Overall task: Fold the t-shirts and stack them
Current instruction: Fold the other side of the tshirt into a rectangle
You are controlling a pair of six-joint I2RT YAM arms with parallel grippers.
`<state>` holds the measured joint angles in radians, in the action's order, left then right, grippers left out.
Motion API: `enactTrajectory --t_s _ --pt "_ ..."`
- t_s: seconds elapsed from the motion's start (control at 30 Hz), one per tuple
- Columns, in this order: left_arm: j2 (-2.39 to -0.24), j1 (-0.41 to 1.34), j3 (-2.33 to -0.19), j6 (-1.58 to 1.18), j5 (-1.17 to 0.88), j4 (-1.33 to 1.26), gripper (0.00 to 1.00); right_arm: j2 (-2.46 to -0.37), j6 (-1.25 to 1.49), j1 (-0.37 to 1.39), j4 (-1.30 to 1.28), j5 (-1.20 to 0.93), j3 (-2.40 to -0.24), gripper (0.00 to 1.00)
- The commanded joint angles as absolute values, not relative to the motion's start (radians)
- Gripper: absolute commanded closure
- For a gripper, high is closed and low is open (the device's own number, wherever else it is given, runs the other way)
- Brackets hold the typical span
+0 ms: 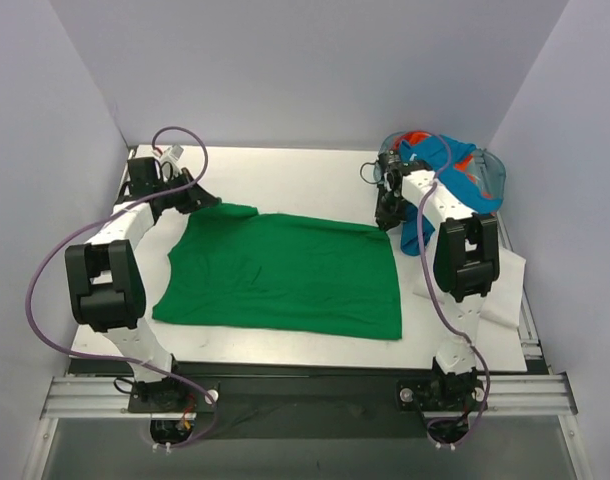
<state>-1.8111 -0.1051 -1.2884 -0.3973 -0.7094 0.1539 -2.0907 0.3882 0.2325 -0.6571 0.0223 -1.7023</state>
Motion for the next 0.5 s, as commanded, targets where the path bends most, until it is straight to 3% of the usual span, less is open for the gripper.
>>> enactTrajectory --t_s 0.0,0.47 --pt "-1.689 -0.115 -1.226 -0.351 -0.652 0.178 1.00 -1.965 0.373 0.241 -0.658 0.046 -1.632 1.00" --pt "-1.347 -0.115 -1.005 -0.298 -0.405 0.366 1.00 -1.738 0.397 0.301 -0.643 0.044 -1.344 1.00"
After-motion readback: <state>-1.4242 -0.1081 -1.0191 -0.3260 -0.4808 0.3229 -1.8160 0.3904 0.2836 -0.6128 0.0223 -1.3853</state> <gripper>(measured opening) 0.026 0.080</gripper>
